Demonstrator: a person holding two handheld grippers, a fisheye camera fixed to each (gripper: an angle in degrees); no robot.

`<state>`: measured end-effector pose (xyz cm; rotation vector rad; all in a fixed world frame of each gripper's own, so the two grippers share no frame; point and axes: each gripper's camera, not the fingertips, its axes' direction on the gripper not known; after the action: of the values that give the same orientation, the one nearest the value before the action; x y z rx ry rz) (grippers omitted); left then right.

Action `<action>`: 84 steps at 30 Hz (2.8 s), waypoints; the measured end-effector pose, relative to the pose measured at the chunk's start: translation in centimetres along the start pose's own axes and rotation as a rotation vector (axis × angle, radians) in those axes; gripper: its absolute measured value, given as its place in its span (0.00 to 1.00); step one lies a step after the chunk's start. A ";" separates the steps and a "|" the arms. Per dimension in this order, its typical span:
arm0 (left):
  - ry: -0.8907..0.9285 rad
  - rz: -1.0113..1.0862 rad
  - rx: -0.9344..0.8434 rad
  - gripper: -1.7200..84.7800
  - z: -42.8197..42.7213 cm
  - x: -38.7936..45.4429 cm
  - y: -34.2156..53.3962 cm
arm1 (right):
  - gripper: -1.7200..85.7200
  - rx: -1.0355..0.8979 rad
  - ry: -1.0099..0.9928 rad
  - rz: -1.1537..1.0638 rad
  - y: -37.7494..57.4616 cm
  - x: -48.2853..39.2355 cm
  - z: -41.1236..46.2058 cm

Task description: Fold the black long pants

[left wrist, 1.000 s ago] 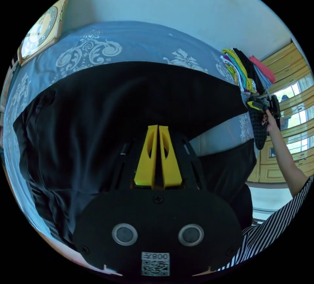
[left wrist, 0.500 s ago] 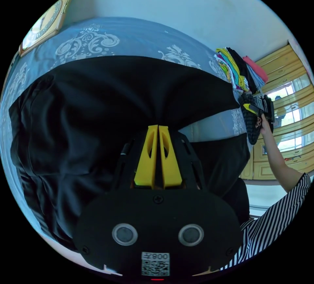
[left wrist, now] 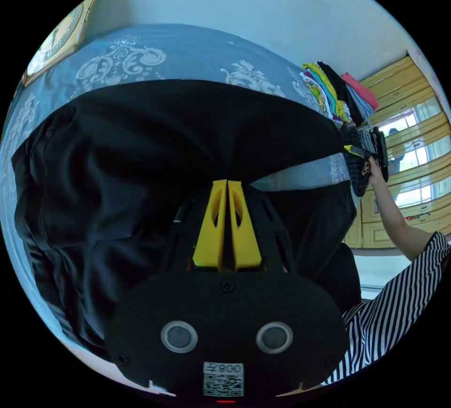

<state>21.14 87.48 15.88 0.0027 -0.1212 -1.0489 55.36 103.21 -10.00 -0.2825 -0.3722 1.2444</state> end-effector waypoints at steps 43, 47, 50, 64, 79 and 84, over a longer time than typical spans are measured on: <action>-0.532 0.169 -0.380 0.09 -9.7 1.6 -20.3 | 0.11 -0.270 0.398 -0.597 -22.0 -37.0 0.9; -0.579 0.140 -0.361 0.05 -10.7 3.2 -18.9 | 0.08 -0.265 0.408 -0.575 -21.3 -38.6 0.5; -0.619 0.130 -0.341 0.04 -11.8 4.6 -17.5 | 0.06 -0.285 0.380 -0.531 -20.8 -39.4 0.0; -0.631 0.127 -0.124 0.03 -22.0 10.7 -5.5 | 0.04 -0.180 0.404 -0.486 -12.7 -43.6 -4.9; -0.560 0.073 0.045 0.03 -31.4 15.9 15.7 | 0.04 -0.061 0.321 -0.425 5.4 -44.2 -8.4; -0.524 0.022 0.040 0.03 -32.3 16.3 23.2 | 0.04 -0.072 0.316 -0.427 11.7 -43.9 -7.9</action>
<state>52.50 83.21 -13.18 -0.2377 -0.6152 -1.0054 36.61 64.72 -27.16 -0.4299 -0.1894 0.7526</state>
